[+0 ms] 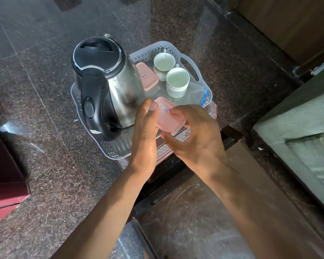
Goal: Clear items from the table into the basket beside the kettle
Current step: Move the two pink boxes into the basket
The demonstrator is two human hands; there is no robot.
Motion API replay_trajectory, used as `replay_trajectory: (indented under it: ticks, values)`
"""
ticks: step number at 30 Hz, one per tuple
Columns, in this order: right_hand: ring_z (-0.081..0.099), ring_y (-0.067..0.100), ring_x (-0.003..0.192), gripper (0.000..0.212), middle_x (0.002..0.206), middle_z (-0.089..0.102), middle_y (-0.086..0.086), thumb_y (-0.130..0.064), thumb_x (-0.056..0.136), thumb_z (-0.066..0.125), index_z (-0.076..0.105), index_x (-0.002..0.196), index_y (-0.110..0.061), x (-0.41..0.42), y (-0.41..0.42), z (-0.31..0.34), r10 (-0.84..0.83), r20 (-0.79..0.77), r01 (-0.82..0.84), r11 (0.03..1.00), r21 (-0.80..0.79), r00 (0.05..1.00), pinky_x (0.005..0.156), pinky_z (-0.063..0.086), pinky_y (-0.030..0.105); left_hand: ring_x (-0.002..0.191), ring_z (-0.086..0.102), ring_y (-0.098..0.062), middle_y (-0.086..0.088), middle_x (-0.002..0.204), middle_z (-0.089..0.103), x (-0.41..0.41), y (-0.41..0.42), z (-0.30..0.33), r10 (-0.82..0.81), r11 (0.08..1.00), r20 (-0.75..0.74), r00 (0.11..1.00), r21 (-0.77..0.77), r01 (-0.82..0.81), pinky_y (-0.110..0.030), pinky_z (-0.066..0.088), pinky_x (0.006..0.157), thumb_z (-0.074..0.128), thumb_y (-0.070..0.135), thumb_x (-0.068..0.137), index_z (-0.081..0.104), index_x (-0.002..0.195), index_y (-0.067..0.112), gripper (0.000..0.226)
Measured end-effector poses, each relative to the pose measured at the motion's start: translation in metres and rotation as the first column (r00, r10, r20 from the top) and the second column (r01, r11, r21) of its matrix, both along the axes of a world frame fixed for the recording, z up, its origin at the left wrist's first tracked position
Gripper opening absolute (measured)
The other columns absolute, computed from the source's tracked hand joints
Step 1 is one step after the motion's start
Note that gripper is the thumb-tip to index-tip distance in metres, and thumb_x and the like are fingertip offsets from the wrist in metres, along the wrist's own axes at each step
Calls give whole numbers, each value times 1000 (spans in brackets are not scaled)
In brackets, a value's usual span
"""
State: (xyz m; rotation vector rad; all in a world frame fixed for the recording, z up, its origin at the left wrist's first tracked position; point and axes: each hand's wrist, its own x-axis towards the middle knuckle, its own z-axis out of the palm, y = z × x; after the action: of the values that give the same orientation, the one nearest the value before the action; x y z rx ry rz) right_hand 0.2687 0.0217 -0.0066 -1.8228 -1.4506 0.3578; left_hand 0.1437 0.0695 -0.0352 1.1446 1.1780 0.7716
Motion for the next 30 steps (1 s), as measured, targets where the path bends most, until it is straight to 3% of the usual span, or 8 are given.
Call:
replay_trajectory:
  ticks: [2, 6, 8, 11, 18, 21, 26, 30]
  values:
    - [71, 25, 103, 45, 109, 76, 6, -18, 75, 91, 74, 115, -5, 1, 6, -1, -37, 53, 35, 998, 45, 998, 94, 57, 40, 163, 43, -18, -1, 174, 45, -2, 2, 2, 1, 1000, -15, 1000, 23, -1, -52, 36, 135, 44, 63, 106, 37, 171, 23, 77]
    - [69, 27, 106, 43, 111, 76, 4, -24, 78, 91, 73, 115, -10, 6, 26, -7, -109, 57, 111, 993, -37, 992, 99, 53, 40, 168, 34, -23, -8, 179, 38, -7, 2, 4, -76, 990, -89, 993, 109, 86, -49, 27, 139, 42, 103, 78, 34, 172, 16, 128]
    - [68, 28, 108, 43, 113, 75, 4, -27, 80, 89, 72, 115, -12, 8, 38, -13, -120, 78, 127, 987, -95, 990, 98, 52, 41, 162, 41, -5, 10, 173, 48, -8, 1, 2, 5, 1000, 11, 1000, 4, -5, -40, 31, 137, 48, 91, 82, 41, 169, 31, 106]
    - [67, 27, 108, 41, 111, 74, 6, -32, 82, 88, 71, 113, -12, 8, 57, -23, -122, 120, 141, 977, -160, 985, 93, 52, 37, 153, 44, 14, 37, 153, 54, -14, -5, -4, -23, 997, -5, 1000, 74, 23, -23, 35, 130, 41, 80, 93, 49, 160, 43, 77]
    - [68, 32, 106, 43, 110, 70, 12, -41, 87, 83, 64, 114, -14, 4, 82, -40, -97, 305, 193, 934, -302, 948, 83, 53, 37, 146, 46, 21, 36, 148, 57, -21, -13, -5, -50, 990, -6, 999, 131, 51, 0, 37, 115, 36, 73, 98, 53, 163, 28, 81]
    - [68, 34, 107, 47, 114, 69, 13, -44, 89, 81, 62, 120, -15, 5, 86, -43, -56, 358, 189, 918, -349, 932, 83, 53, 37, 145, 50, 18, 26, 150, 60, -20, -16, -5, -36, 988, -8, 999, 148, 37, 1, 38, 112, 34, 71, 99, 55, 162, 22, 82]
    - [69, 32, 110, 42, 115, 69, 11, -42, 90, 79, 65, 121, -17, 9, 88, -43, 4, 347, 147, 902, -405, 938, 82, 54, 35, 136, 53, 25, 34, 140, 61, -16, -21, -5, -57, 977, -8, 998, 205, 58, 1, 38, 108, 38, 61, 104, 59, 152, 27, 63]
    - [66, 26, 113, 31, 120, 68, 9, -37, 98, 70, 69, 120, -16, 13, 64, -27, -29, 363, 147, 942, -302, 931, 90, 55, 36, 133, 53, 27, 33, 140, 60, -16, -35, -2, -69, 946, -81, 994, 312, 91, 2, 37, 108, 39, 43, 114, 61, 154, 16, 53]
